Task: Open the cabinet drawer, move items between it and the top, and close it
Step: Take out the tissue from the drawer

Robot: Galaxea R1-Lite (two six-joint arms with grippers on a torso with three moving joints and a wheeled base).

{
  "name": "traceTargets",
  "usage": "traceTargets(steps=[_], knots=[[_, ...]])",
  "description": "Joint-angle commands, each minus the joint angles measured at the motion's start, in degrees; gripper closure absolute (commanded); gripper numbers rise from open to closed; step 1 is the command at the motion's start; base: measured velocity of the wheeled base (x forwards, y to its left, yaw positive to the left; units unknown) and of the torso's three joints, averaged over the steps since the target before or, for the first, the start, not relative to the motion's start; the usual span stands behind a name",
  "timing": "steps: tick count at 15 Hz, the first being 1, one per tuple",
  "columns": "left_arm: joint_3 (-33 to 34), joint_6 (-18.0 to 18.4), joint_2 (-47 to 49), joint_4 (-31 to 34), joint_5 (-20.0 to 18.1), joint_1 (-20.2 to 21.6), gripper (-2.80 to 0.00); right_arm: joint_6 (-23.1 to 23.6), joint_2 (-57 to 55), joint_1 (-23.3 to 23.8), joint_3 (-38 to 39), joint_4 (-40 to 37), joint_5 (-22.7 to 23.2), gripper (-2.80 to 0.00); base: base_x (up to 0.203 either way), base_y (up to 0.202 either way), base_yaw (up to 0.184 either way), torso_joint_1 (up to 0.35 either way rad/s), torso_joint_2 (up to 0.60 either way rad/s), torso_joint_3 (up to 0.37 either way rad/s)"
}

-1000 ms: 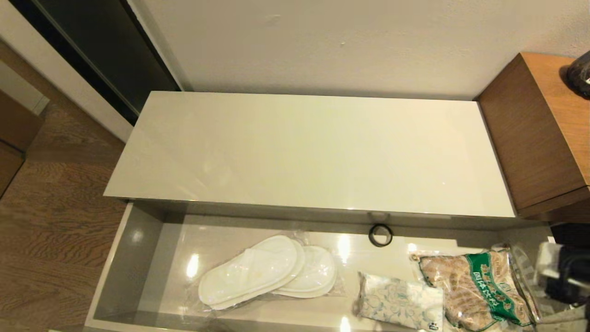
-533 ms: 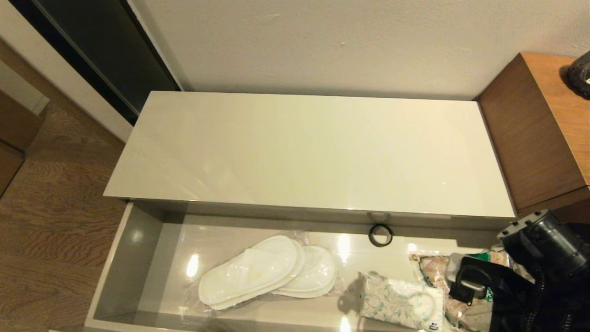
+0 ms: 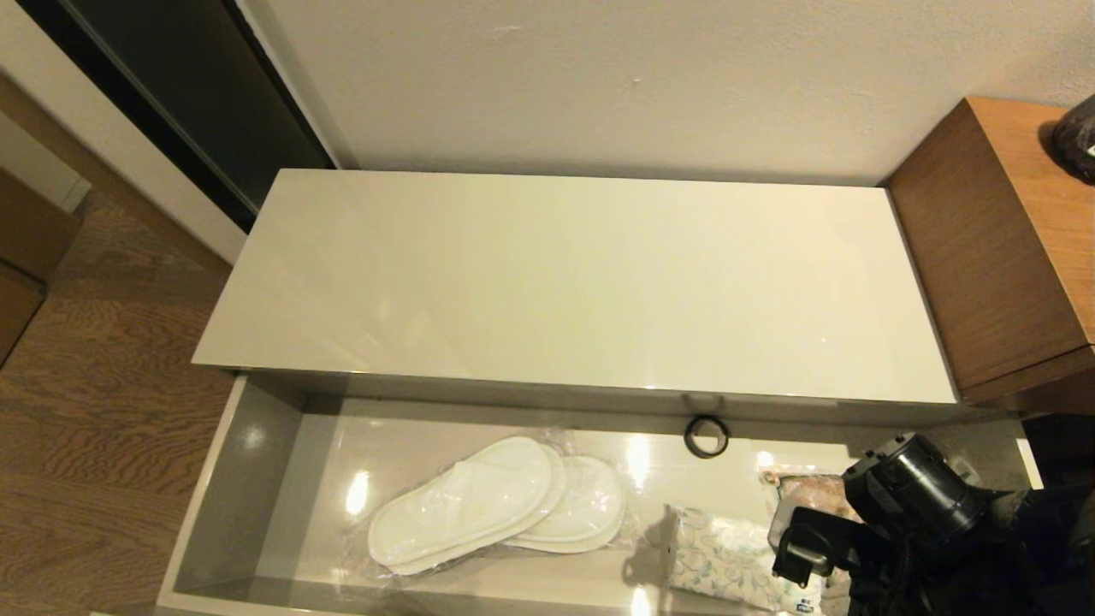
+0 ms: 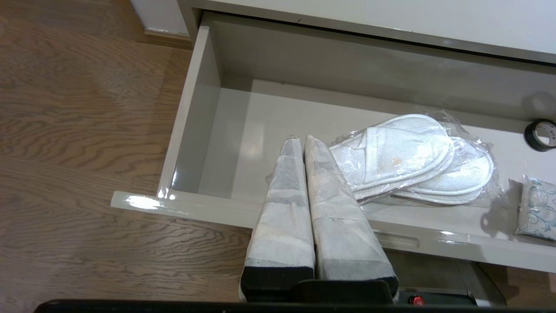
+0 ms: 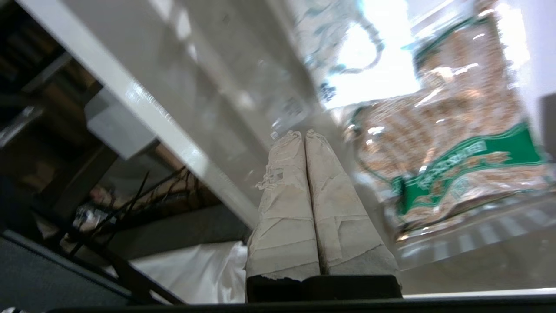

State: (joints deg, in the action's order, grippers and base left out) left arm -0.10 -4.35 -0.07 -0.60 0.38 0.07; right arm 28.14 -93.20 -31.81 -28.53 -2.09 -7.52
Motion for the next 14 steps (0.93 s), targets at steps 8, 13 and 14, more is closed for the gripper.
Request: traceTargets(steps=[8,13,14], knots=[[0.01,-0.04,0.07,-0.02,-0.03,0.01,0.0,0.16,-4.53,-0.1,3.39,4.54,0.32,0.0,0.0,0.0,0.0,0.0,0.0,0.0],[0.01,-0.04,0.07,-0.02,0.06,0.01,0.0,-0.01,-5.07,0.25,5.5,10.26,0.25,0.0,0.0,0.0,0.0,0.0,0.0,0.0],[0.01,-0.04,0.07,-0.02,0.04,0.01,0.0,0.06,-4.78,0.25,5.4,10.34,0.15,0.0,0.0,0.0,0.0,0.0,0.0,0.0]])
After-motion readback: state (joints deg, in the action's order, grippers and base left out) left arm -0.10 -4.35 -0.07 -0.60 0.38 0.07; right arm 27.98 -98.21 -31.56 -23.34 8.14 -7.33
